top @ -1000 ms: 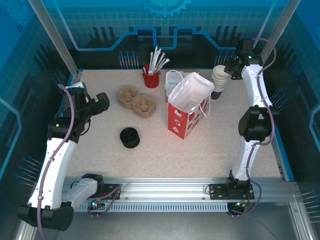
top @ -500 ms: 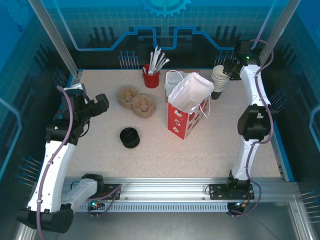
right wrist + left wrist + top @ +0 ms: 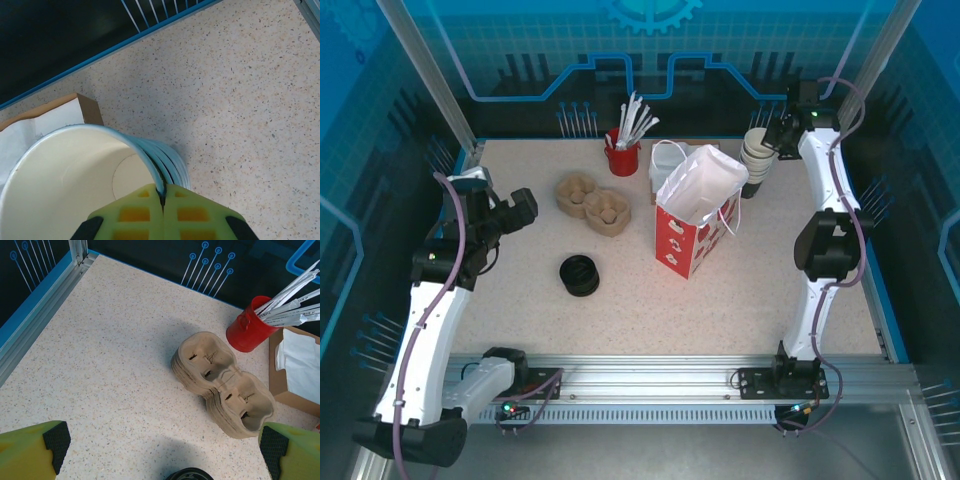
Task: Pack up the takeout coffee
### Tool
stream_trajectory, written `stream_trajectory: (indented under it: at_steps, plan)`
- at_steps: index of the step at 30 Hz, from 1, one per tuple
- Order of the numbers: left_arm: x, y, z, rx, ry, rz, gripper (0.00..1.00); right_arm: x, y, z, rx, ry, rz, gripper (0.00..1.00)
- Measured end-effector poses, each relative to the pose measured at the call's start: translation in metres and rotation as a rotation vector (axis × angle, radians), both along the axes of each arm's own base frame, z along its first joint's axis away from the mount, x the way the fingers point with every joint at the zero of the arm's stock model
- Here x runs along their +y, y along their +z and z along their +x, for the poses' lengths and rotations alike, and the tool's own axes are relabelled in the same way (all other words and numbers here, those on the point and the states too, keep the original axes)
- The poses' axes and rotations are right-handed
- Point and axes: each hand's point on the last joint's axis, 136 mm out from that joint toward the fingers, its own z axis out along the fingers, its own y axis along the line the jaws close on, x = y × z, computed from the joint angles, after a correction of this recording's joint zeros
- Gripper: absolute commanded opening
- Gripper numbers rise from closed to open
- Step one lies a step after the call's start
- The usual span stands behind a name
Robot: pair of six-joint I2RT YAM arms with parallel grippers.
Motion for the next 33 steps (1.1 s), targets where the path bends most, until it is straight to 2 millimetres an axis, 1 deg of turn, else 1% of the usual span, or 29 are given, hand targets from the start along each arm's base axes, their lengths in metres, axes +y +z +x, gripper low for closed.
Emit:
stream_trajectory:
  at_steps: [3,5,8,11,13,16,19,20,22,24,27,29,31,33]
  plan:
    - [-0.001,0.002,-0.002,0.001,-0.007,-0.004,0.99,0.000,0.013,-0.004,-0.016,0.000,0.000,0.00]
    - [-0.003,0.007,-0.002,-0.007,-0.016,-0.011,0.99,0.001,0.029,-0.009,-0.042,0.001,-0.002,0.00]
    - [-0.007,0.017,-0.002,-0.027,-0.038,-0.021,0.99,0.003,0.063,-0.017,-0.104,0.005,-0.005,0.00]
    - [-0.011,0.026,-0.003,-0.043,-0.059,-0.032,0.99,0.004,0.107,-0.030,-0.187,0.006,-0.010,0.00]
    - [-0.013,0.029,-0.004,-0.047,-0.072,-0.040,0.99,0.004,0.135,-0.042,-0.242,0.006,-0.016,0.00]
    - [-0.017,0.030,-0.006,-0.048,-0.090,-0.051,0.99,0.005,0.165,-0.062,-0.295,0.011,-0.024,0.00]
    - [-0.021,0.031,-0.007,-0.050,-0.115,-0.059,0.99,0.006,0.186,-0.086,-0.324,0.019,-0.036,0.00]
    - [-0.023,0.031,-0.007,-0.050,-0.124,-0.061,0.99,0.006,0.190,-0.094,-0.328,0.018,-0.040,0.00]
    - [-0.026,0.031,-0.007,-0.049,-0.142,-0.067,0.99,0.005,0.191,-0.115,-0.322,0.020,-0.049,0.00]
    - [-0.029,0.031,-0.008,-0.049,-0.157,-0.077,0.99,0.003,0.185,-0.139,-0.300,0.017,-0.061,0.00]
    - [-0.034,0.031,-0.009,-0.050,-0.179,-0.091,0.99,0.001,0.167,-0.176,-0.255,0.007,-0.068,0.00]
    - [-0.035,0.029,-0.009,-0.044,-0.188,-0.097,0.99,0.001,0.154,-0.197,-0.229,0.006,-0.069,0.00]
    - [-0.038,0.022,-0.010,-0.025,-0.197,-0.104,0.99,0.003,0.140,-0.216,-0.208,0.009,-0.066,0.00]
    - [-0.040,0.012,-0.013,0.004,-0.205,-0.111,0.99,0.005,0.124,-0.231,-0.185,0.015,-0.058,0.00]
